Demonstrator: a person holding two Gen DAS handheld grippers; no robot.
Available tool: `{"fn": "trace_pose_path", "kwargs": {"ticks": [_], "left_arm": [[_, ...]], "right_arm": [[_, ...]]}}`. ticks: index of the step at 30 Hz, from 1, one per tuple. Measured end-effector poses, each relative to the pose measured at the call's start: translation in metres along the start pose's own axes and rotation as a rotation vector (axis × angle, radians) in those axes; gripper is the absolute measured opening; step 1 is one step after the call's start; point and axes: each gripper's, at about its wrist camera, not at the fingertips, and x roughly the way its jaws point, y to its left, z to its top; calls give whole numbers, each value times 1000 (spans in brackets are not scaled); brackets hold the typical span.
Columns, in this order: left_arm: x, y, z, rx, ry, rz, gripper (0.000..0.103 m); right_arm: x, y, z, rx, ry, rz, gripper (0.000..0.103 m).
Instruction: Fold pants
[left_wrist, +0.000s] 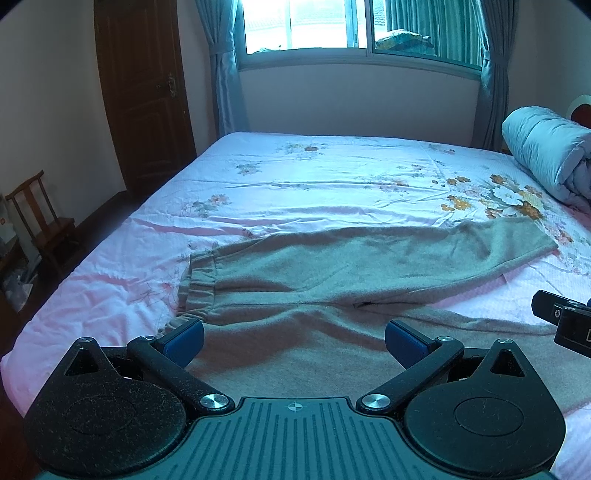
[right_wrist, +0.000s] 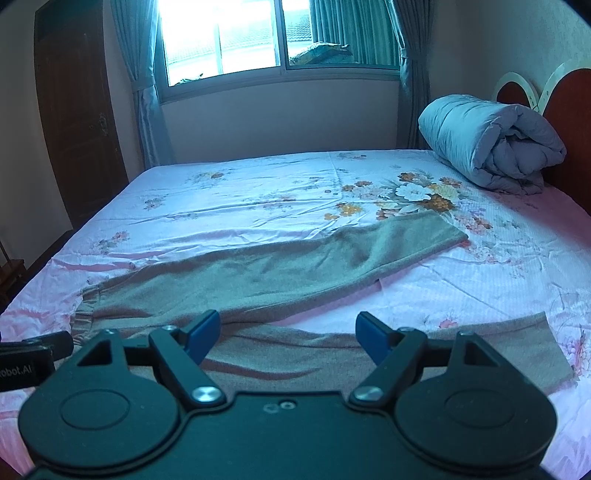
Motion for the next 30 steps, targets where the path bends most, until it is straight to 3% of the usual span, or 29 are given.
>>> {"fn": "trace_pose_path", "kwargs": {"ticks": [17, 30], "left_arm": [[11, 1, 1, 18, 4, 9, 103], [62, 27, 19, 24, 50, -19, 103]], "right_arm": [[4, -5, -1, 16, -1, -3, 74], [29, -12, 6, -111, -48, 111, 74]]}}
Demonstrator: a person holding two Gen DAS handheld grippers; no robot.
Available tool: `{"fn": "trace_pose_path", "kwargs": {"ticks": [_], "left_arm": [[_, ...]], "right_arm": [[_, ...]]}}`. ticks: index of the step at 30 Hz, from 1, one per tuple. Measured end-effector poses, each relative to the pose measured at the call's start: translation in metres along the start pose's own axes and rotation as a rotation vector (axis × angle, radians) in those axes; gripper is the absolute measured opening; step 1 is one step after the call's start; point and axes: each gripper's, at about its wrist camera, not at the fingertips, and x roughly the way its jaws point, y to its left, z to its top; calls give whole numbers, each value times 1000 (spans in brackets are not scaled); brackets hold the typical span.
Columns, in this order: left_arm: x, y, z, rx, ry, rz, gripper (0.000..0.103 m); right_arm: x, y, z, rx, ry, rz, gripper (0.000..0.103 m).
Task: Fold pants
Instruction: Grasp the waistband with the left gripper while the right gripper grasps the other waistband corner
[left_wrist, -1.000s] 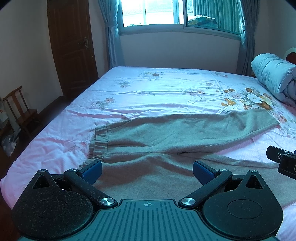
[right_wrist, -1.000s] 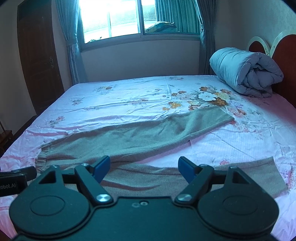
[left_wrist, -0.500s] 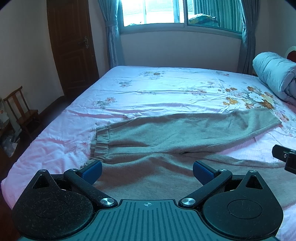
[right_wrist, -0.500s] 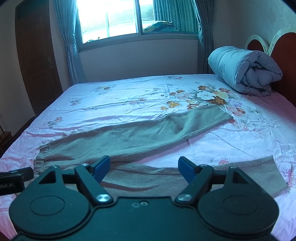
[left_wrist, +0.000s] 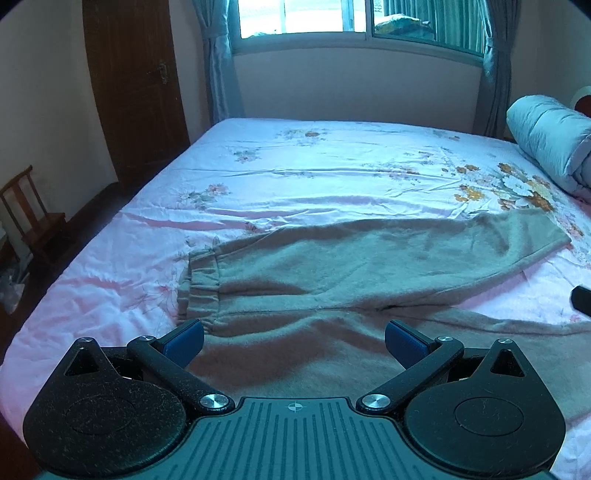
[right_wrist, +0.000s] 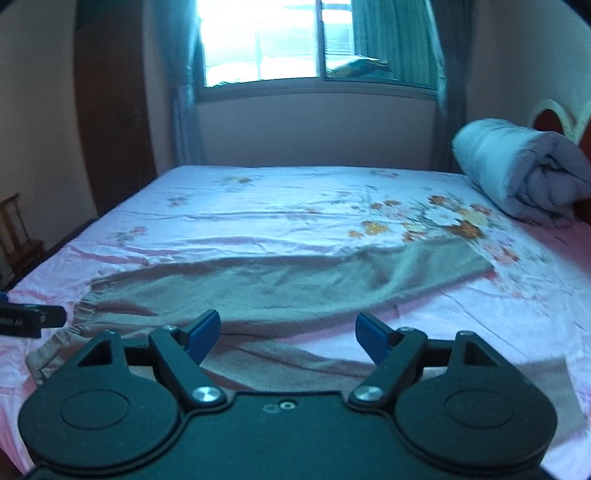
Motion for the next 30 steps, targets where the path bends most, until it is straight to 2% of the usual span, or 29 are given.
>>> {"fn": "trace_pose_path", "kwargs": {"ticks": [5, 10, 13, 22, 29, 30], "left_arm": [[34, 14, 14, 51, -3, -15, 103], [81, 36, 32, 65, 22, -16, 103], [107, 44, 42, 72, 42, -9, 103], [186, 80, 70, 118, 89, 90, 103], [252, 107, 83, 177, 138, 81, 102], [260, 109, 85, 193, 146, 68, 97]], "right_arm": [[24, -13, 8, -40, -22, 65, 74], [68, -23, 22, -141, 69, 130, 74], [87, -24, 29, -167, 80, 140, 74], [139, -19, 52, -202, 118, 170, 74], [182, -6, 55, -231, 169, 215, 74], [188, -5, 56, -232, 176, 220, 74]]}}
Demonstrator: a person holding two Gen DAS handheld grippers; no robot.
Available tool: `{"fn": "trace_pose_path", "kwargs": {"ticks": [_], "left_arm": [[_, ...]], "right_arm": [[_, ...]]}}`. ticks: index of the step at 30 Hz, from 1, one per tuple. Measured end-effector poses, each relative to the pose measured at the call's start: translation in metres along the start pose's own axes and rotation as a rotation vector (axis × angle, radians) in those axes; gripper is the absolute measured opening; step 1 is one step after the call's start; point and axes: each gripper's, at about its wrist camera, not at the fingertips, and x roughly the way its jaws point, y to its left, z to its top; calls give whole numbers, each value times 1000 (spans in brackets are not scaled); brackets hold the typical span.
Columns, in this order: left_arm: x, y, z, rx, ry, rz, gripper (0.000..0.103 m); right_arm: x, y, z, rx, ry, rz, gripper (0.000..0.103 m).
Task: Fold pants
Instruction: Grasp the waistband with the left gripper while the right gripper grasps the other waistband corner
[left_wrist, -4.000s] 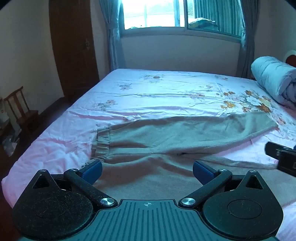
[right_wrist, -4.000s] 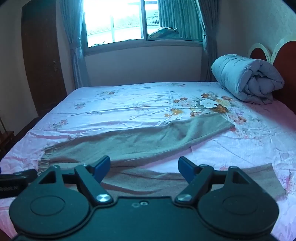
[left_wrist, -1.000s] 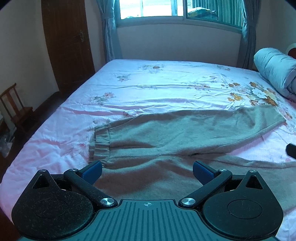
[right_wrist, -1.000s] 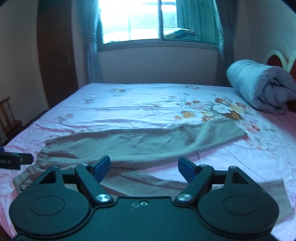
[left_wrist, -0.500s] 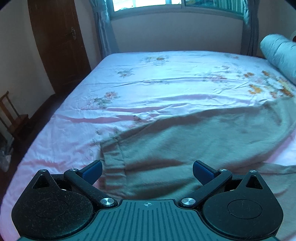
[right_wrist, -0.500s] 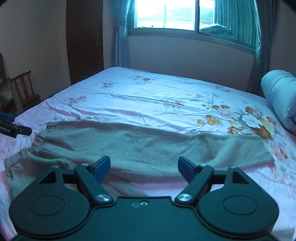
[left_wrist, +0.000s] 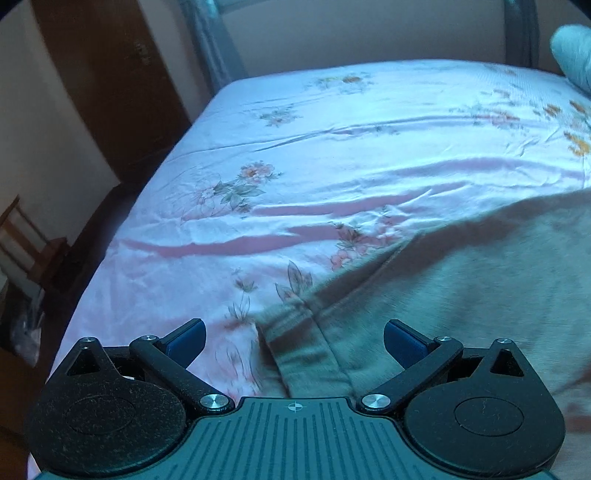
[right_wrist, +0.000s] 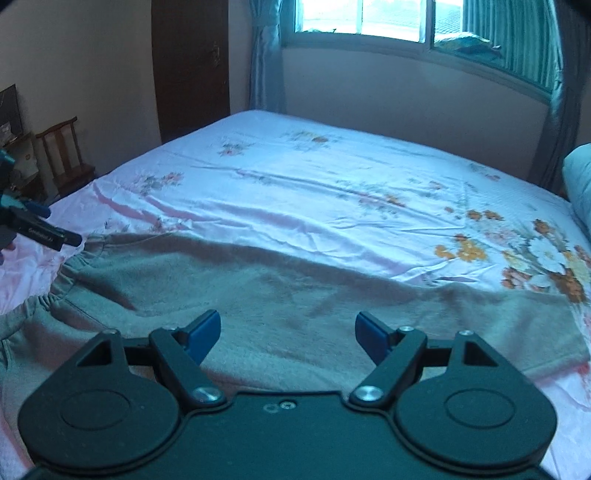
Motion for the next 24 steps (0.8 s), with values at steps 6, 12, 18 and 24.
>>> {"fn": "trace_pose_path", "kwargs": {"ticks": [6, 12, 18, 24], "left_arm": [[46, 10, 17, 126, 38, -157, 83], [83, 8, 18, 227, 82, -248, 83], [117, 10, 12, 235, 135, -369, 83], [117, 13, 7, 186, 149, -458, 47]], "right_arm": [[26, -3, 7, 8, 18, 32, 74], [47, -4, 9, 9, 37, 57, 74], [65, -2, 14, -33, 53, 78, 74], [86, -4, 20, -95, 77, 118, 73]]}}
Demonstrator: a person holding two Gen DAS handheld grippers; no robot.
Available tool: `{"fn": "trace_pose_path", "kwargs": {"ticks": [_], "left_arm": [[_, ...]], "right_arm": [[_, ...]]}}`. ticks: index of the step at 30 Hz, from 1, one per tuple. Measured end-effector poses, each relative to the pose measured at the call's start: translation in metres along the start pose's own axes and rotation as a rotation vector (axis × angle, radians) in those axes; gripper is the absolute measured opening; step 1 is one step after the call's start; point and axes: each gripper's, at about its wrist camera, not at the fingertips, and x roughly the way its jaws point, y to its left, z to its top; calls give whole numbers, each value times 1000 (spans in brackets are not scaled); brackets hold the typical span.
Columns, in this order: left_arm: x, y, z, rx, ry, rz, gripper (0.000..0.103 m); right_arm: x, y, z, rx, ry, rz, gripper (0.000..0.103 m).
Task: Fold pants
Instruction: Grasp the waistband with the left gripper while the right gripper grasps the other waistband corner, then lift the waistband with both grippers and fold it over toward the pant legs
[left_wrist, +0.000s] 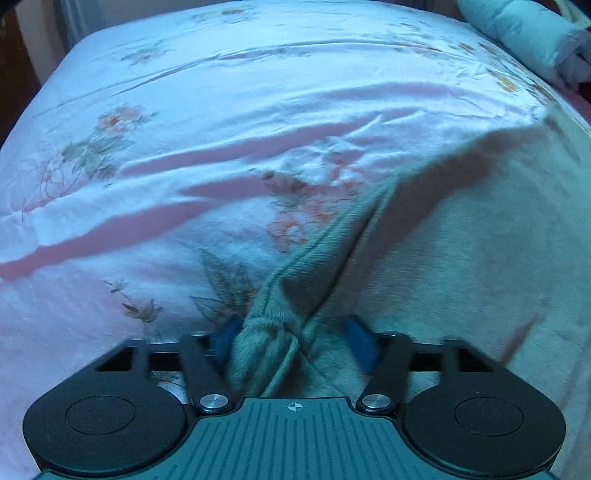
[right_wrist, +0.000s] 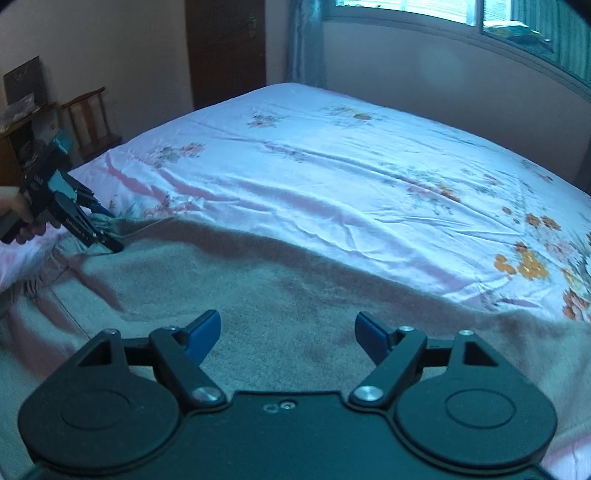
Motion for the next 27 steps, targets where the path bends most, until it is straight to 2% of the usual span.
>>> {"fn": "trace_pose_path", "kwargs": {"ticks": [1, 4, 15, 21, 22, 23, 24, 25, 27], "left_arm": [[-2, -3, 0, 14, -1, 12, 39], [-13, -5, -4, 3, -16, 19, 23], [-38, -12, -23, -22, -100, 44, 21], [-41, -14, -31, -26, -113, 52, 21], [-41, -15, -32, -25, -114, 54, 21], [-41, -15, -33, -26, -114, 57, 21], [-41, -15, -34, -27, -115, 60, 21], [-41, -16, -34, -26, -115, 63, 21], [-41, -17, -34, -20, -114, 71, 21]], "right_arm": [[4, -2, 2, -16, 6, 11, 73], [16, -10, 7, -40, 24, 32, 72], [60, -43, 38, -135, 57, 96, 71], [112, -74, 54, -222, 191, 151, 70], [119, -78, 55, -231, 204, 152, 67], [125, -82, 56, -230, 219, 163, 34], [132, -86, 55, -219, 249, 185, 6], [138, -89, 55, -204, 280, 210, 0], [144, -90, 54, -207, 311, 221, 0]]}}
